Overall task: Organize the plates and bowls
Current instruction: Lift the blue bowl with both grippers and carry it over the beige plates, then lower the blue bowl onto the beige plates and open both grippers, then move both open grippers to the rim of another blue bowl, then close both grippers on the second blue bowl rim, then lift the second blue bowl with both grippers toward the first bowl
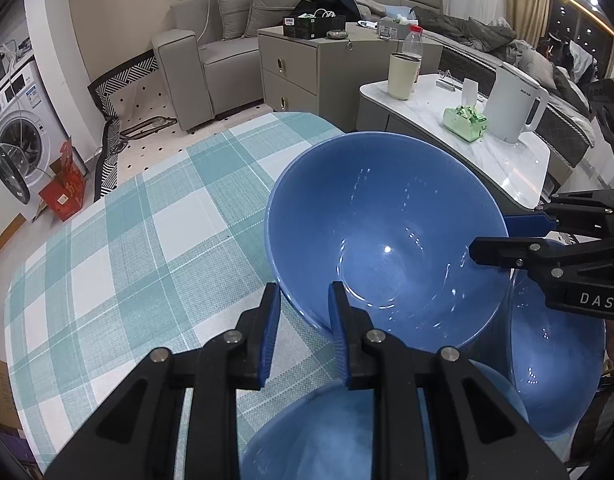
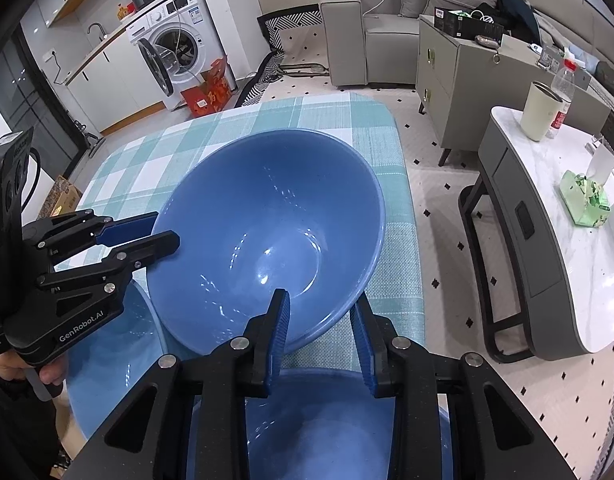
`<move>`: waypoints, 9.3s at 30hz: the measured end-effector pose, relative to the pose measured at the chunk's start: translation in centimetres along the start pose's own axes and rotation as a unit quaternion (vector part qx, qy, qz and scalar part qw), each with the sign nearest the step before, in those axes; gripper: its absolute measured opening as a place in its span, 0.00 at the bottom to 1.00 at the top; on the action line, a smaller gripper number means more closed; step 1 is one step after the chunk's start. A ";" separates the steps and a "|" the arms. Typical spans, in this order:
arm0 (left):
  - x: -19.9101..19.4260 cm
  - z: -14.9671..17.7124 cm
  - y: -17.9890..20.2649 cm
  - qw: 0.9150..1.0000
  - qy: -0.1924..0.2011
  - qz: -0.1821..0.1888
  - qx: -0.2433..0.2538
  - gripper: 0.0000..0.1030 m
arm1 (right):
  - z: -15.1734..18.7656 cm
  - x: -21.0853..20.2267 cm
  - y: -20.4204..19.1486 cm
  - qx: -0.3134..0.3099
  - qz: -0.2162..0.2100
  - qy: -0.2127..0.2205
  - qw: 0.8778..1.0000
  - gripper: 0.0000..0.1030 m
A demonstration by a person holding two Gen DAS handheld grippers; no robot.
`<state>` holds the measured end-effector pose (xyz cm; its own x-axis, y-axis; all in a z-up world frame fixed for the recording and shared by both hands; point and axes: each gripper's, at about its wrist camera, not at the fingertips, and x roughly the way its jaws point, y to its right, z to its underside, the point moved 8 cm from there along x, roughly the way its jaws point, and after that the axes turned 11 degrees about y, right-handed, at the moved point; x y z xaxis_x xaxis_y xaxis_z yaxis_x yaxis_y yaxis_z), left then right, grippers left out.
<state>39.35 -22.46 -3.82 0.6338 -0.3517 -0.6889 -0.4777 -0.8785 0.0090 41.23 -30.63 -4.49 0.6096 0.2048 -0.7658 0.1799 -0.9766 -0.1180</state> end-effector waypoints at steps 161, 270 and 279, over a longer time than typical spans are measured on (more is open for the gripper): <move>-14.2 2.6 6.2 0.990 0.100 -0.035 0.091 1.00 | 9.2 -19.6 -3.2 0.022 0.077 0.188 0.979 0.97; -1.7 2.9 16.3 0.987 -0.045 0.059 0.144 0.30 | 15.9 -13.5 6.3 0.127 0.065 0.104 0.984 0.30; -1.9 3.0 16.6 0.987 -0.046 0.066 0.138 0.30 | 15.8 -13.5 6.6 0.135 0.073 0.105 0.982 0.30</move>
<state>28.38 -35.41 -4.50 0.5024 -0.4153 -0.7583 -0.7086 -0.7003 -0.0859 22.00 -40.90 -4.93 0.7648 0.0421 -0.6429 -0.1161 -0.9725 -0.2018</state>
